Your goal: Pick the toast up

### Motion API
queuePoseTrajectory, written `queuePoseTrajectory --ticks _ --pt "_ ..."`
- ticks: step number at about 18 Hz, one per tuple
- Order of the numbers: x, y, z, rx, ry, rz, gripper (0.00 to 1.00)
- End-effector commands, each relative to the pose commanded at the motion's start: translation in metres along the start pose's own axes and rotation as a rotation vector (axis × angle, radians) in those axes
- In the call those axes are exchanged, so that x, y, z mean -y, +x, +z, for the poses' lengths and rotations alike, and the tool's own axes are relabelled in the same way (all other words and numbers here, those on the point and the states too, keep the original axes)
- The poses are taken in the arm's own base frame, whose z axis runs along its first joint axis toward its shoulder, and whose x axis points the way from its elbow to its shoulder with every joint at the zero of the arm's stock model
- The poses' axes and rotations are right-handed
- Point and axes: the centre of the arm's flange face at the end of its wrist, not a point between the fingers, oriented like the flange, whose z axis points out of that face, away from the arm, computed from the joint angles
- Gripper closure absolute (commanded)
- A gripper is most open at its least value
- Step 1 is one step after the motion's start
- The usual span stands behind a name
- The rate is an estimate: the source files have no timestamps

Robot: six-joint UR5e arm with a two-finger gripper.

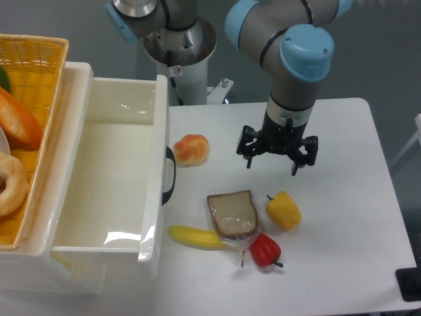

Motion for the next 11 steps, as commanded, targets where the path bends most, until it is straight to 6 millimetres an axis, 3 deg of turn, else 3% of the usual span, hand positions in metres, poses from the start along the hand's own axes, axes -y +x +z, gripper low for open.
queuePoseTrajectory --ticks 7,11 --pt "-0.001 -0.003 0.004 -0.007 -0.001 -0.005 0.0" --pt "-0.001 -0.005 0.032 -0.035 -0.023 -0.01 0.0"
